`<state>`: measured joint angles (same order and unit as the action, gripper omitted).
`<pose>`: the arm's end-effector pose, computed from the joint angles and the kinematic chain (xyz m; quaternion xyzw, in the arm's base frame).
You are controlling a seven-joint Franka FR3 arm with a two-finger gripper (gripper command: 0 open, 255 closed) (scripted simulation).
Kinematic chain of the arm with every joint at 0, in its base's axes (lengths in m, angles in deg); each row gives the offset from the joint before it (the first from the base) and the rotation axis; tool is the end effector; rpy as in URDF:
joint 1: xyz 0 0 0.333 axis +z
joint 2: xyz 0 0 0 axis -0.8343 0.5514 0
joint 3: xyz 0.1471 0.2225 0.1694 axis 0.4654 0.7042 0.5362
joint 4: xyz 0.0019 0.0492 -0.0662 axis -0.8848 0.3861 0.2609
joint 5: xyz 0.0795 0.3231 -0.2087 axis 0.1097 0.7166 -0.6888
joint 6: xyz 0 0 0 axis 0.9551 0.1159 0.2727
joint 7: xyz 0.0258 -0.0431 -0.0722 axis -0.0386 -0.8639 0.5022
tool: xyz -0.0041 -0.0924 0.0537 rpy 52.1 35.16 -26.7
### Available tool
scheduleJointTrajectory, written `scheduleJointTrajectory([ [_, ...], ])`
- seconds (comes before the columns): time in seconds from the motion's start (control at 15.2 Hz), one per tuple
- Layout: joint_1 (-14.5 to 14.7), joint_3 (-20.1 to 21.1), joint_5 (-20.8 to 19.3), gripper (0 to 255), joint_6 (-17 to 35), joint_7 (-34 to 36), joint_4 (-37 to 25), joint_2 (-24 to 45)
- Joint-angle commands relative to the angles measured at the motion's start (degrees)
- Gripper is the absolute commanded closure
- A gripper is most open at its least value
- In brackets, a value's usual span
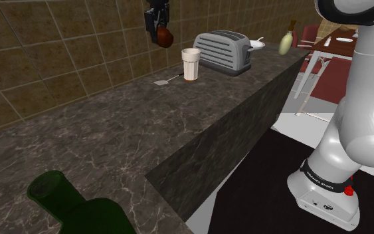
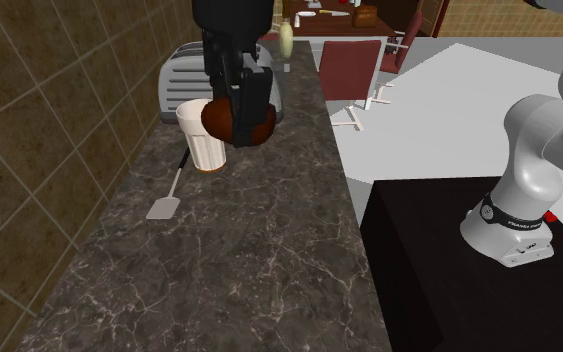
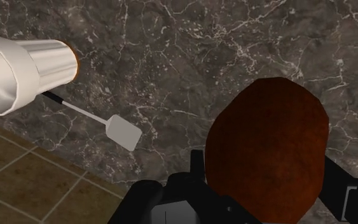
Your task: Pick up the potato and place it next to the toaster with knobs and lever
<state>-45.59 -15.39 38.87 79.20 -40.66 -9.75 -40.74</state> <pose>0.6338 0.1398 0.6235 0.9754 0.2090 0.0628 0.0296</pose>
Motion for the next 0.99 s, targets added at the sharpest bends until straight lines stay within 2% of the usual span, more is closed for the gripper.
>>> scheduleJointTrajectory([
  [0.0, -0.8, -0.3, 0.3, 255, 0.4, -1.1, 1.7, -1.4],
  [0.46, -6.3, -3.4, 2.1, 255, 3.8, -9.5, 12.3, -9.0],
  [0.92, -11.3, -7.4, 3.5, 255, 5.4, -18.4, 18.0, -13.3],
])
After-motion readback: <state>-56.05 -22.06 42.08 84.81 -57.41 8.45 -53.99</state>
